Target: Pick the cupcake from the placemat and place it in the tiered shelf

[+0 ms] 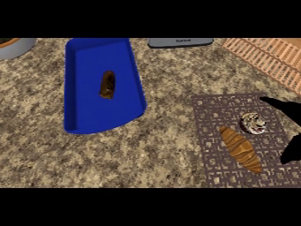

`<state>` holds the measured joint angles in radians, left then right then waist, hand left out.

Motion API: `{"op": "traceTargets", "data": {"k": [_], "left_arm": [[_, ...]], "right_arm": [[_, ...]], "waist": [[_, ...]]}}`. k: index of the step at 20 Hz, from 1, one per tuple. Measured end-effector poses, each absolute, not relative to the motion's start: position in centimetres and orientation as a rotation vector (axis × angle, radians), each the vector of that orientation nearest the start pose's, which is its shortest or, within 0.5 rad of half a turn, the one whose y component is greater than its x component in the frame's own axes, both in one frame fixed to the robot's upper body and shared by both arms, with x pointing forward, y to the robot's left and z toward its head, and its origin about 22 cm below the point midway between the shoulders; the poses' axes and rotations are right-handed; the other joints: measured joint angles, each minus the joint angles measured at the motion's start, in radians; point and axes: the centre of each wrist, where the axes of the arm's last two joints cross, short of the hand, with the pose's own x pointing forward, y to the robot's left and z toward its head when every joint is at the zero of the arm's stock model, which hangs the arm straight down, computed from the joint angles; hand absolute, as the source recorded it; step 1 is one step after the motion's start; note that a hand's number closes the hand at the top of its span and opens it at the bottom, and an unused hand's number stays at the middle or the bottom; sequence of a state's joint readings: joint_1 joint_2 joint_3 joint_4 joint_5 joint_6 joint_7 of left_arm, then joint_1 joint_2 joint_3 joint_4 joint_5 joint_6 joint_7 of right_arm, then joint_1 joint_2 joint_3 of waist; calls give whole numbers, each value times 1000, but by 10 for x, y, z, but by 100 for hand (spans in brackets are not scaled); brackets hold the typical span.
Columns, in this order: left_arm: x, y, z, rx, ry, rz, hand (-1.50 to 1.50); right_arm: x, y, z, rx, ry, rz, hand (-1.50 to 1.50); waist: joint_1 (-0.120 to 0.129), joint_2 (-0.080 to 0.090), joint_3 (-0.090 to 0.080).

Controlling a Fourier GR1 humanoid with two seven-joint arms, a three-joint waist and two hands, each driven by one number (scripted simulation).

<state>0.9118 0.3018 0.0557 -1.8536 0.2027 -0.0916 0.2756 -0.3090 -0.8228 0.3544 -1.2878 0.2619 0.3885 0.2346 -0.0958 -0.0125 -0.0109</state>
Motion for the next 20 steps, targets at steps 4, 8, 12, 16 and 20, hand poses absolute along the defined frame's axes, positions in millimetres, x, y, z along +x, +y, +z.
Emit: {"op": "traceTargets", "data": {"k": [4, 8, 12, 16, 20], "left_arm": [[1, 339, -10, 241, -719, 92, 0], [1, 338, -10, 226, -705, 107, 0], [-8, 333, -11, 205, -674, 123, 0], [-10, 331, -11, 202, -675, 132, 0], [-11, 329, -11, 205, -675, 138, 0]], "right_arm": [[302, -353, 71, -559, -828, 1203, -150], [302, -349, 63, -547, -801, 1208, -150], [300, -345, 52, -524, -778, 1210, -150], [300, -341, 43, -499, -768, 1210, -150], [298, -338, 34, -476, -759, 1207, -150]], "waist": [[-1, 3, 1], [3, 4, 1], [7, 3, 5], [7, 2, 4], [1, 1, 5]]}}
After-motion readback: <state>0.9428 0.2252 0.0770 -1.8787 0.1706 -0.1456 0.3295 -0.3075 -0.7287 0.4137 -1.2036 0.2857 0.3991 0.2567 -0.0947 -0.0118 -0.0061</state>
